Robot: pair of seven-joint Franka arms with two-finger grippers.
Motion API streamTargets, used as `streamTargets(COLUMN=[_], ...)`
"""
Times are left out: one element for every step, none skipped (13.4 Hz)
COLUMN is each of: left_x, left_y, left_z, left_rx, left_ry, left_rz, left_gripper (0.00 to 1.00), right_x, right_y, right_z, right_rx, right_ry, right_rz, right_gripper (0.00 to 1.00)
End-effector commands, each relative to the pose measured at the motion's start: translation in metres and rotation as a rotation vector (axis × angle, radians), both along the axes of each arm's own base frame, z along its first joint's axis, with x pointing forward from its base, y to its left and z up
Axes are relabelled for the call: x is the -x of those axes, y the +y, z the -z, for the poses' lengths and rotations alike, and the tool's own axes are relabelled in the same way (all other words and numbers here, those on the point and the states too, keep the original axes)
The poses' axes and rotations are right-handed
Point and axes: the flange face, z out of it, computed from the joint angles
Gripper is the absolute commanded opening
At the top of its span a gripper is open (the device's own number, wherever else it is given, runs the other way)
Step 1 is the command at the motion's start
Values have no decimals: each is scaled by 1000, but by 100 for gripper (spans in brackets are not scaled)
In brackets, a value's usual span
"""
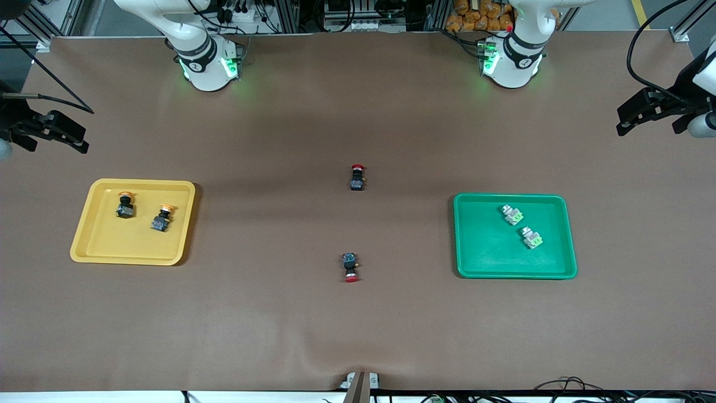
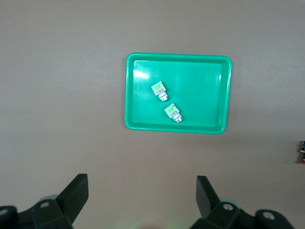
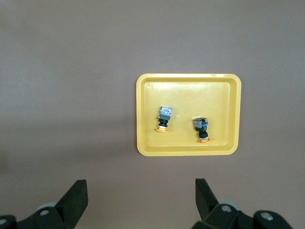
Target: Place green and yellow buttons in trays
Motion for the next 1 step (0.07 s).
streamTargets(left_x=[5], left_y=[-2], left_z=[-6], left_rx=[10], left_ry=[-3], left_rz=[4], left_gripper=[100], right_x=[2], right_y=[3], right_z=[-6], right_rx=[-16], right_ry=[-11], right_rz=[-12], right_gripper=[100])
